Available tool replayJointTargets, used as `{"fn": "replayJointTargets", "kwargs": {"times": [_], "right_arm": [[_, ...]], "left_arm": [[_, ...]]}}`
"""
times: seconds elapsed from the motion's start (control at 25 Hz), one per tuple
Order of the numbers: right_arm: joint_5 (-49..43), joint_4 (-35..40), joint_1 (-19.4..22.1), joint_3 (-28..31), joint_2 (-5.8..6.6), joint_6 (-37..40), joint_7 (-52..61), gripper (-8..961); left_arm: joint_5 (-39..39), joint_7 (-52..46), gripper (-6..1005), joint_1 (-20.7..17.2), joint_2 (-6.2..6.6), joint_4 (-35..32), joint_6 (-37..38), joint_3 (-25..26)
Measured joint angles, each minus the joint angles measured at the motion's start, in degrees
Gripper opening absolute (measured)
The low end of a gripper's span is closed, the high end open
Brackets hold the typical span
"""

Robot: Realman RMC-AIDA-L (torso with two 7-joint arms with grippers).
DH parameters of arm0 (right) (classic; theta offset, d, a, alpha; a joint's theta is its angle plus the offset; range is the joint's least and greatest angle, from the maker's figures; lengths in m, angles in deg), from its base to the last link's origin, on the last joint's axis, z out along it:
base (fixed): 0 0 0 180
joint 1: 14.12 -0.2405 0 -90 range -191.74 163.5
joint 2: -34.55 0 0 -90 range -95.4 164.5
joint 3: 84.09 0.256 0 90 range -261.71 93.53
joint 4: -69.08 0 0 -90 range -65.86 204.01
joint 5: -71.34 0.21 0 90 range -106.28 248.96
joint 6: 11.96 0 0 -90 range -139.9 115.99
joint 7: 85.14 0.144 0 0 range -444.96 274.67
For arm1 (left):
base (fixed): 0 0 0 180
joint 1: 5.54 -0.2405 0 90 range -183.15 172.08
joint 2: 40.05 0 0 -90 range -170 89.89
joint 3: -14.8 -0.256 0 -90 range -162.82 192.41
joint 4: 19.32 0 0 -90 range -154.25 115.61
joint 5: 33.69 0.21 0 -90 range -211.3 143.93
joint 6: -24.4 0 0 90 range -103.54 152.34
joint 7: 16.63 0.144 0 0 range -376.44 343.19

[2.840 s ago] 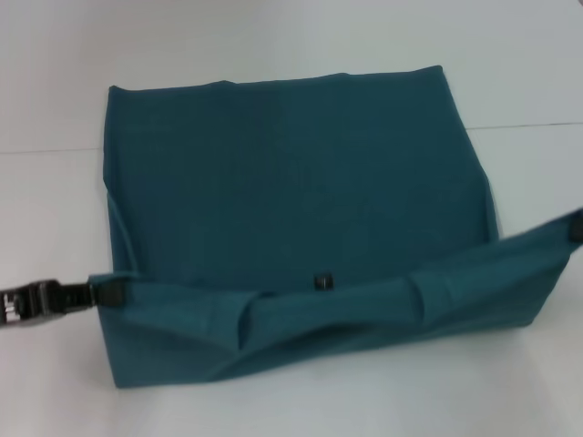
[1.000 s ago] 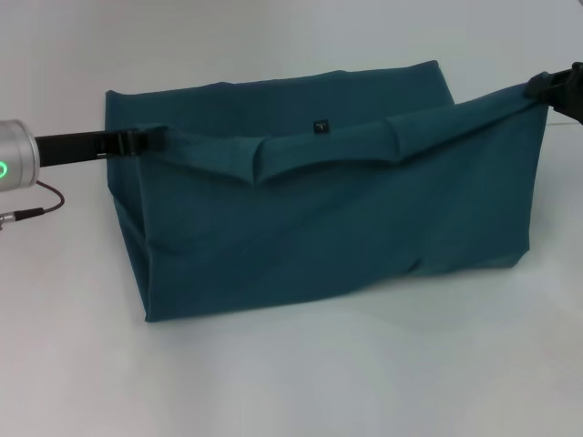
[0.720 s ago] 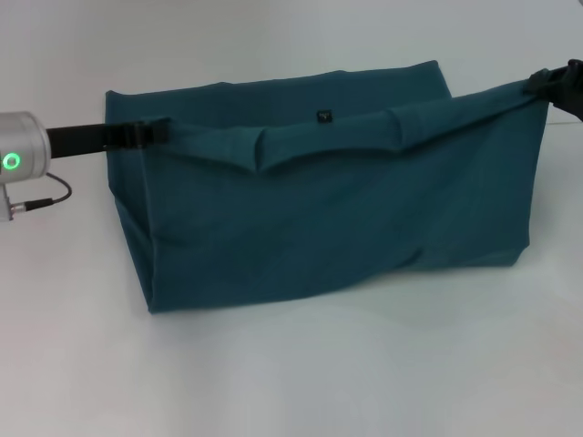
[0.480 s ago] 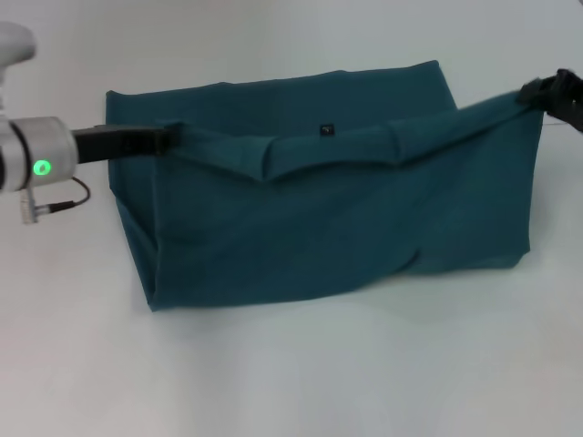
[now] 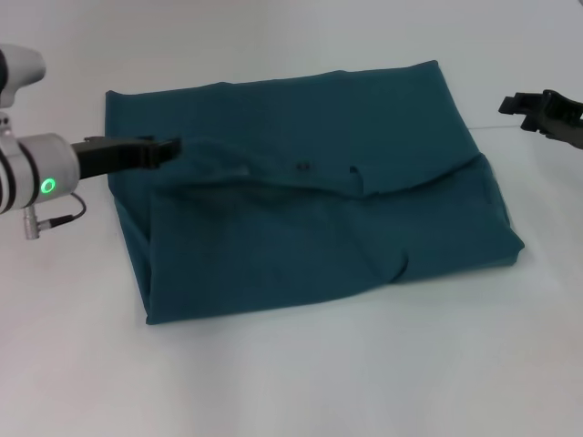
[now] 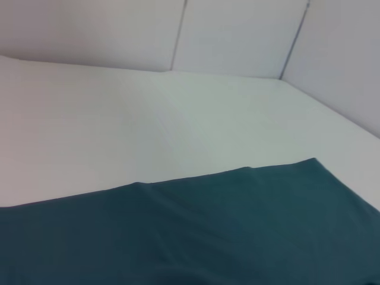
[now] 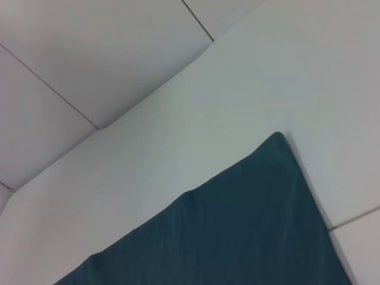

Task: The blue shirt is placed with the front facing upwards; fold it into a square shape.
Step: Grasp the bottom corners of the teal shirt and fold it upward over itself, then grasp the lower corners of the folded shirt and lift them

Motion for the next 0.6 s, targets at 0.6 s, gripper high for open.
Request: {"fn": "replayJointTargets", "kwargs": {"times": [0.6], "right_arm": [[-1.0, 12.6, 11.0, -0.7, 2.50, 23.1, 2.3, 702]], "left_arm": [[15.5, -23.5, 669, -11.5, -0.62, 16.7, 18.7, -3.6]]}}
